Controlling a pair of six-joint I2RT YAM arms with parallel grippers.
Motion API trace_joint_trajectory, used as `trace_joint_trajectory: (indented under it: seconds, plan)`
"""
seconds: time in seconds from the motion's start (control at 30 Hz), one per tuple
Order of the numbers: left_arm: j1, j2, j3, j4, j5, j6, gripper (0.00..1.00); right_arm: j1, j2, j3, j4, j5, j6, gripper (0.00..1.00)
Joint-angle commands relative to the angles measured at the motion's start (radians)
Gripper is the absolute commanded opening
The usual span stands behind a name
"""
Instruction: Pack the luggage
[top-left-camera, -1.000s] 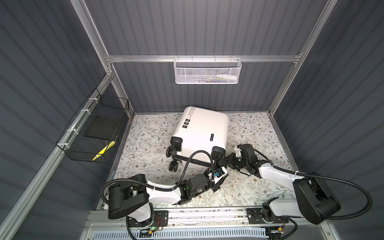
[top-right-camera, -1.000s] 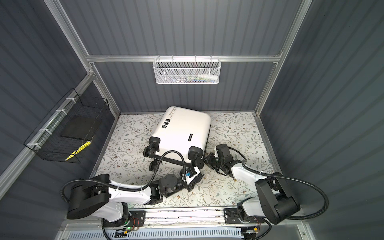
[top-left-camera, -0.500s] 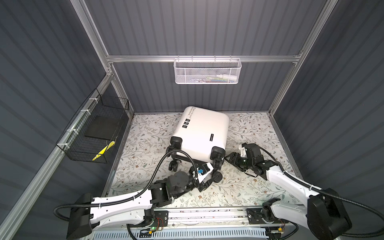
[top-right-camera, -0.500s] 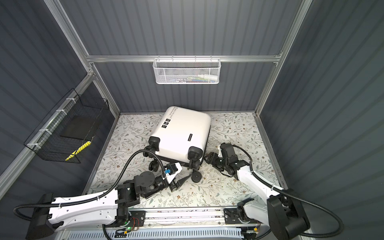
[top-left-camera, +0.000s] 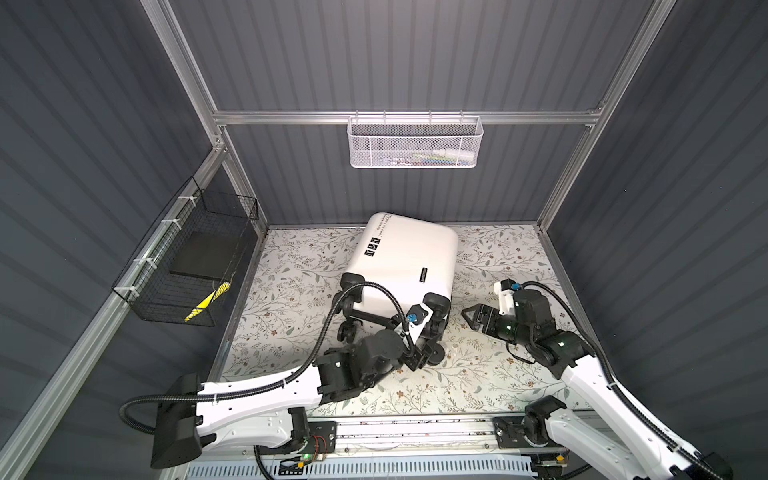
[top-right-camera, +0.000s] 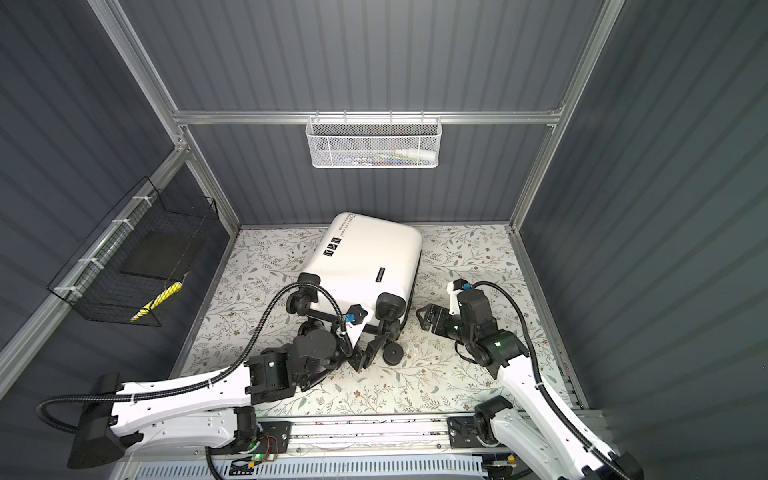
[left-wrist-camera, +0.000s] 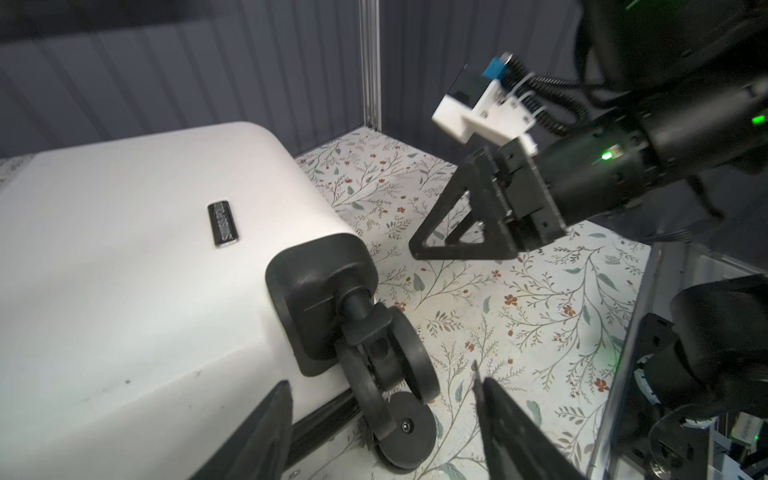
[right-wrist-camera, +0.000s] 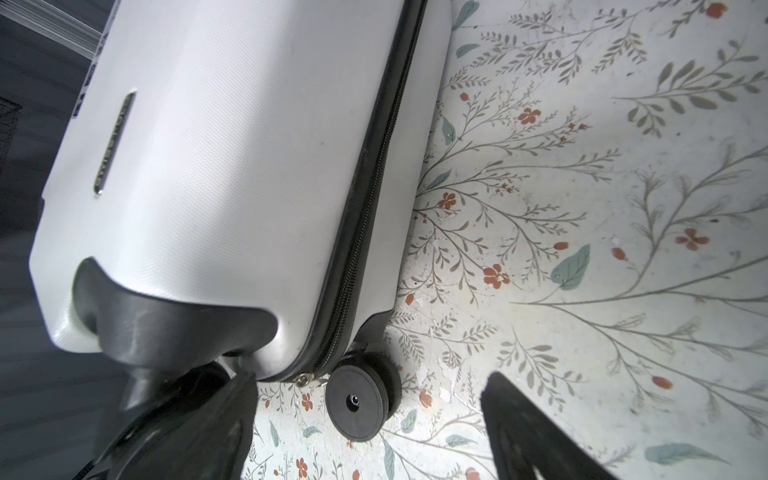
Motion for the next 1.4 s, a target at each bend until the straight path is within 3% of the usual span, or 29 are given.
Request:
trace_joint_trajectory:
  seconds: [0.0,0.1,0.5,0.9,1.1,1.37]
  plan:
    - [-0.043,0.037,-0.011,0.047,-0.135,-0.085,0.72,0.003,-0.038,-0.032,-0.049,0.006,-0.047,0.88]
    - [-0.085,0.077,-0.013,0.085,-0.229,-0.093,0.73,0.007,-0.065,-0.063,-0.048,0.002,-0.053,0.88]
    - [-0.097,0.186,0.005,0.131,-0.334,-0.153,0.79,0.056,-0.129,-0.159,0.038,-0.016,-0.014,0.88]
    - [-0.081,0.261,0.031,0.163,-0.322,-0.173,0.84,0.140,-0.110,-0.175,0.078,0.024,0.012,0.87]
    - [-0.038,0.277,0.028,0.200,-0.270,-0.174,0.80,0.180,-0.111,-0.183,0.096,0.047,-0.007,0.87]
    - [-0.022,0.285,0.019,0.254,-0.218,-0.150,0.65,0.209,-0.108,-0.205,0.110,0.070,-0.015,0.87]
